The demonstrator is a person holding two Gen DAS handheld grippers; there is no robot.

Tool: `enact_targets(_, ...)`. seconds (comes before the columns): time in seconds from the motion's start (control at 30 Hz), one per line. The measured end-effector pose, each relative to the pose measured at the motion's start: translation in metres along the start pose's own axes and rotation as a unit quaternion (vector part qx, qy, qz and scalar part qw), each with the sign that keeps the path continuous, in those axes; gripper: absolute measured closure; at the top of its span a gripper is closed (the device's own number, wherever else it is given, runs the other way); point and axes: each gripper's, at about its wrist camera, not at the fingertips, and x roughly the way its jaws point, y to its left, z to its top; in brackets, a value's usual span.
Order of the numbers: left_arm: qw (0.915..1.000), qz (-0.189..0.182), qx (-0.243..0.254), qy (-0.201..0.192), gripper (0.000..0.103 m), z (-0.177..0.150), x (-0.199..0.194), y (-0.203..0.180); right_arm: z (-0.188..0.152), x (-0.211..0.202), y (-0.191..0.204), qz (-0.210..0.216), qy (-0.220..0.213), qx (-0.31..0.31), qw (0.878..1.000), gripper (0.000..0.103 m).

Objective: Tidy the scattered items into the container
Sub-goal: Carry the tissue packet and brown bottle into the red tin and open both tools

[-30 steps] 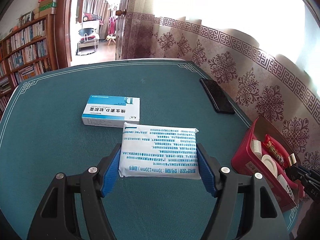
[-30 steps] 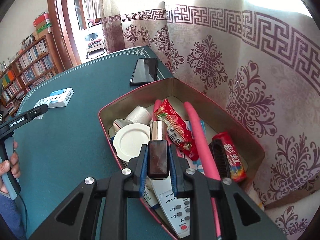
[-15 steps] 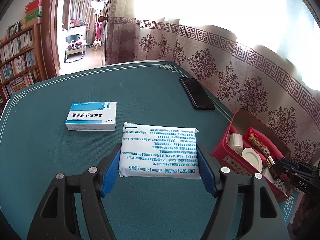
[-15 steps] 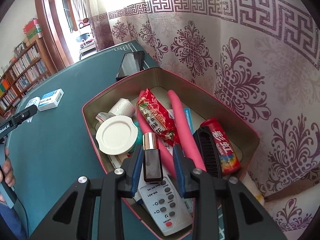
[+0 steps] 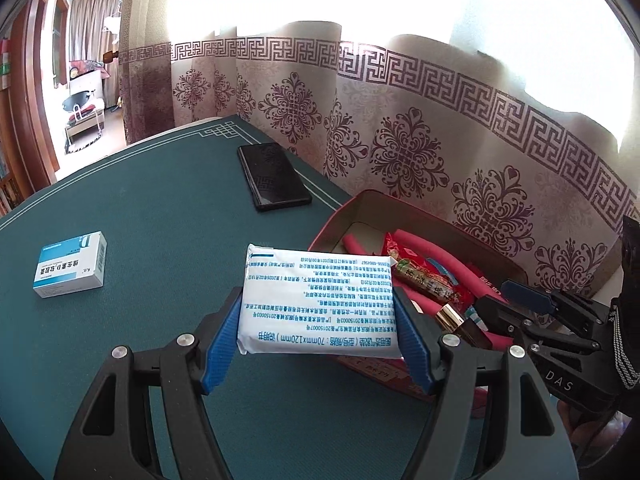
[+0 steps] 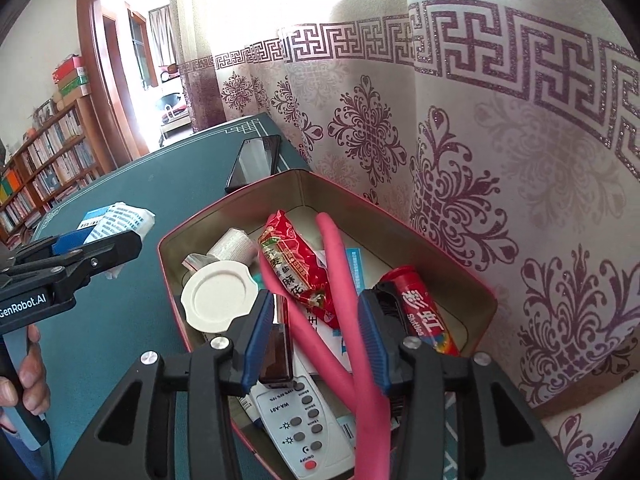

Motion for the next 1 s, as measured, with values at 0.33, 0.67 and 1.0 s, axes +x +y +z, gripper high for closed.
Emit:
enact_targets(0.33, 0.9986, -0.018, 0.036, 0.035, 0.029, 0.009, 0.042, -0.037, -0.002, 0.004, -0.009, 0.009, -0.004, 0.005, 1.0, 0.055)
enact_targets(0.67, 0.9981, -0.027, 0.008, 0.054, 0.028, 0.008, 0.052, -0.029, -0.002, 0.009, -0.011, 0.013, 0.0, 0.013, 1.0, 0.055)
enact_targets(1.0, 0.9989, -0.014, -0.022, 0.04, 0.028, 0.011, 0.037, 0.003, 0.006, 0.008, 0.009, 0.034, -0.009, 0.007, 0.999, 0.055)
